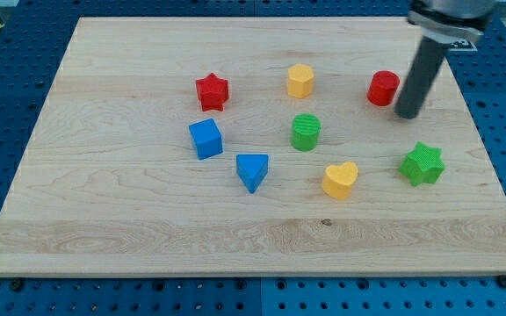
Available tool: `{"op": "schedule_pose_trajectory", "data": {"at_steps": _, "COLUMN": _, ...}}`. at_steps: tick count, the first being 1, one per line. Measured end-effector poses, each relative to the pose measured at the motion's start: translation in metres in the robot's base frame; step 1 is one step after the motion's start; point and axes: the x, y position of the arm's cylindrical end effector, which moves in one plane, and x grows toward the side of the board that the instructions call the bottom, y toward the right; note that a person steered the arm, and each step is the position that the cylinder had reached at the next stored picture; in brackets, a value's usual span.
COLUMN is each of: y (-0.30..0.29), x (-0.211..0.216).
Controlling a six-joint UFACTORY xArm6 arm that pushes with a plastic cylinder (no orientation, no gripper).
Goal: Move the red circle and the green star close to each other
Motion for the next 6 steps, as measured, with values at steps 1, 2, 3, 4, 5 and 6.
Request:
{"op": "schedule_pose_trajectory", "data": {"at_steps": 1, "y": 0.024, "x": -0.027}}
{"op": "schedule_pose_trajectory", "data": {"at_steps": 2, "y": 0.024, "x": -0.068}}
{"op": "schedule_pose_trajectory", "data": {"at_steps": 3, "y": 0.004, "x": -0.076}}
{"op": "schedule_pose_trajectory", "data": {"at_steps": 4, "y": -0.016, "x": -0.072}}
{"op": "schedule_pose_trajectory", "data": {"at_steps": 5, "y": -0.030, "x": -0.070}}
{"op": "schedule_pose_trajectory", "data": {"at_steps": 6, "y": -0.053, "x": -0.064}}
